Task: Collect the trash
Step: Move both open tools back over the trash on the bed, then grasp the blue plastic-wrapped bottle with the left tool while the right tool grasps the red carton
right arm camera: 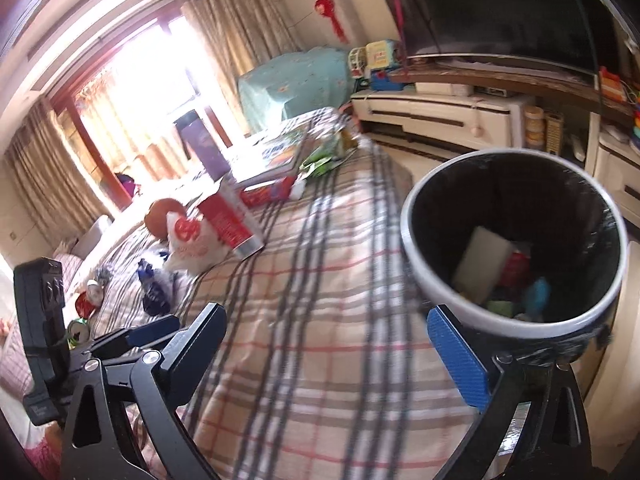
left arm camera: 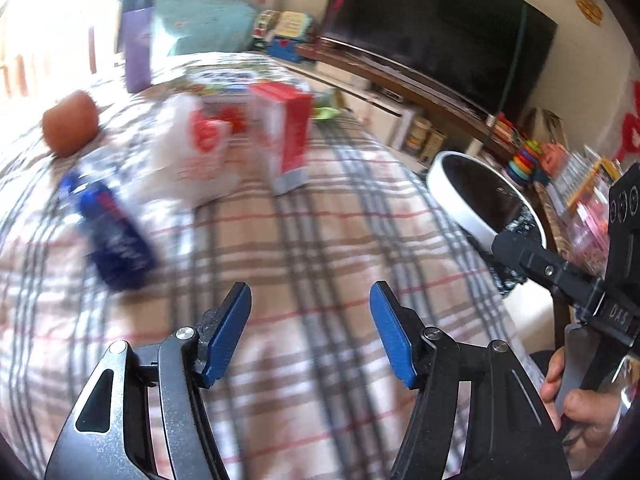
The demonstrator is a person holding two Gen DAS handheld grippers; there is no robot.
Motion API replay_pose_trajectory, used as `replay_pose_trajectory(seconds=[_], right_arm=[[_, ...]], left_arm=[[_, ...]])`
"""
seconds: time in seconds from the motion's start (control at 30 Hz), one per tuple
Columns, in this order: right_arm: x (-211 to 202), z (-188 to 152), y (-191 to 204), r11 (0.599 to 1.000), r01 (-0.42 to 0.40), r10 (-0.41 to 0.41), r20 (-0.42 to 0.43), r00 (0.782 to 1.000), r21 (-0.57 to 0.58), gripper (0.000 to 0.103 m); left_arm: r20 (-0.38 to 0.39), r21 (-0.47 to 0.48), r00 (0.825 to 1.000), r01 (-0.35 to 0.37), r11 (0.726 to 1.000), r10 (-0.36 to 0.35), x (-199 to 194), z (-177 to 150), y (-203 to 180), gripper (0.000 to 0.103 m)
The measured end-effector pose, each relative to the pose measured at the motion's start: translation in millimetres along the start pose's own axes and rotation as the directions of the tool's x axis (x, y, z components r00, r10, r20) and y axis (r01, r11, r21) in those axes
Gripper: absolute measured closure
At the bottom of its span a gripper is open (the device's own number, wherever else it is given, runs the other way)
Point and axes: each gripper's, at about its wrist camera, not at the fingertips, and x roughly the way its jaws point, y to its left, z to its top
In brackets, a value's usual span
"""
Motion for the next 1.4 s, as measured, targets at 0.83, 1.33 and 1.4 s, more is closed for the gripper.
replay_pose_trajectory(seconds=[0.83, 1.33, 1.4], right_arm=[[83, 9, 71, 0.986, -0.033, 0.018, -0.091, 0.996, -0.162, 0.003], [129, 38, 88, 0.971, -0.015, -0.008, -0.096, 0.995, -0.238, 0.020], [135, 42, 88, 0.972, -0.006, -0.016, -0.092, 0.996, -0.235, 0.023]], left_arm=[[-0.016, -0.221, 0.991, -0.135, 0.966, 0.135, -16, -6, 97, 0.035], [-0.029, -0.299, 0.986, -0.164, 0.940, 0.163, 14, 20, 116, 0.034], [-0.020, -0.293, 0.984, -0.177, 0.939, 0.180, 17, 21, 117, 0.034]])
